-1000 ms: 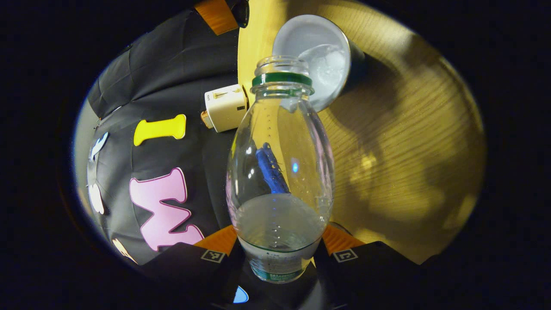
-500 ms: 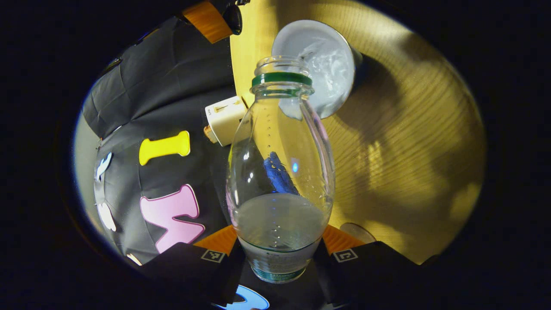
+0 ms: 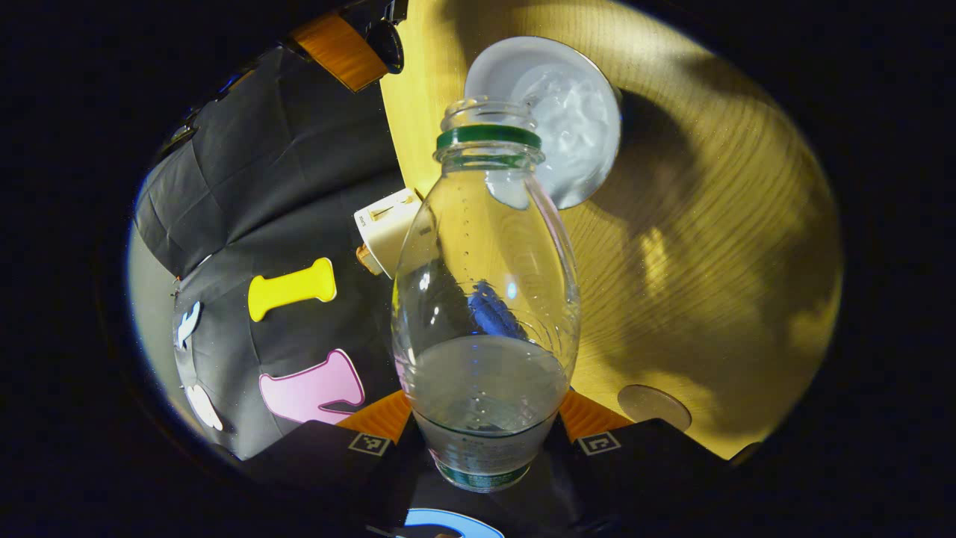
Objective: Open the teacup lid with one hand, grasp the water bottle and pour water into the teacup with the other hand; after pouring, place the water bottle on the coaster and then close the teacup lid.
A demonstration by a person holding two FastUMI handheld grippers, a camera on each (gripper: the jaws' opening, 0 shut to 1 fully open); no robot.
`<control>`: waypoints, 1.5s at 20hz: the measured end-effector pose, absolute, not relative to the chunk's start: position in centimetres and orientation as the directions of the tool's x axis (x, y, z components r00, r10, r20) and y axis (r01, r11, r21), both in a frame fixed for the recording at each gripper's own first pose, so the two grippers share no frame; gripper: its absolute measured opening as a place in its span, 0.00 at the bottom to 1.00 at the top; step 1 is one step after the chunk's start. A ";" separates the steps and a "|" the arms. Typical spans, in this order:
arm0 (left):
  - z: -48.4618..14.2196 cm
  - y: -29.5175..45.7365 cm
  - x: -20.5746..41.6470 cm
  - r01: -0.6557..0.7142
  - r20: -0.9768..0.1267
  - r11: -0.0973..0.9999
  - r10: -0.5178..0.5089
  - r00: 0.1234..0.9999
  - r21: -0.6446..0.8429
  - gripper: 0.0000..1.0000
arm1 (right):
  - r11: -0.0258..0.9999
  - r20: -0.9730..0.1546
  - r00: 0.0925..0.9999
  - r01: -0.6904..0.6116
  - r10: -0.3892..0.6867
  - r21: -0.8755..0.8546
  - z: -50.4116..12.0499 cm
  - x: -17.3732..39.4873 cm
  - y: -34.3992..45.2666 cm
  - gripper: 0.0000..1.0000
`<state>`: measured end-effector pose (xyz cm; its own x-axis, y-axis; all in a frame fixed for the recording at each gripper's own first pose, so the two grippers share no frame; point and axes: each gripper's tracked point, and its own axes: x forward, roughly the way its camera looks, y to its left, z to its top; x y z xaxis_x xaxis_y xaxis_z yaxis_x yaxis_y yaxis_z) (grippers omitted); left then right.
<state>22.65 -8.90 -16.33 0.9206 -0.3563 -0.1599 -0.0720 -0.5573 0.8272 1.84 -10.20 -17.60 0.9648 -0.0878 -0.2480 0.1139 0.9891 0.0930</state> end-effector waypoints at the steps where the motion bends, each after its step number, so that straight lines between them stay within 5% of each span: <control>1: -16.3 -9.0 22.6 -0.078 -0.158 -0.559 -0.362 0.919 0.825 0.75 | 0.989 -0.246 0.965 0.113 -0.087 0.091 -17.5 1.8 -10.3 0.33; 6: -16.0 -9.2 22.8 -0.096 -0.154 -0.573 -0.372 0.916 0.814 0.75 | 0.989 -0.244 0.965 0.118 -0.093 0.090 -17.3 2.0 -10.7 0.26; 13: -15.9 -9.4 22.9 -0.111 -0.149 -0.576 -0.385 0.911 0.810 0.75 | 0.988 -0.242 0.966 0.120 -0.095 0.094 -17.0 2.5 -10.7 0.34; 18: -15.7 -9.4 22.9 -0.123 -0.136 -0.571 -0.389 0.911 0.812 0.75 | 0.987 -0.233 0.966 0.134 -0.110 0.092 -16.6 2.7 -10.7 0.25; 23: -15.7 -9.6 23.2 -0.135 -0.127 -0.565 -0.400 0.908 0.814 0.75 | 0.986 -0.233 0.966 0.138 -0.114 0.089 -16.4 2.8 -10.7 0.28; 28: -14.1 -7.9 23.2 -0.093 -0.085 -0.438 -0.371 0.925 0.894 0.75 | 0.988 -0.241 0.964 0.132 -0.110 0.080 -15.3 3.3 -10.7 0.23; 30: -13.0 -6.5 23.1 -0.051 -0.071 -0.344 -0.336 0.939 0.938 0.75 | 0.990 -0.239 0.965 0.126 -0.108 0.061 -14.2 3.7 -10.8 0.30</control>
<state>23.07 -6.49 -13.03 0.9393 -0.3357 -0.0714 -0.0515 -0.3436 0.9377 3.67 -10.82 -14.18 0.9650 -0.1078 -0.2389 0.1258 0.9902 0.0612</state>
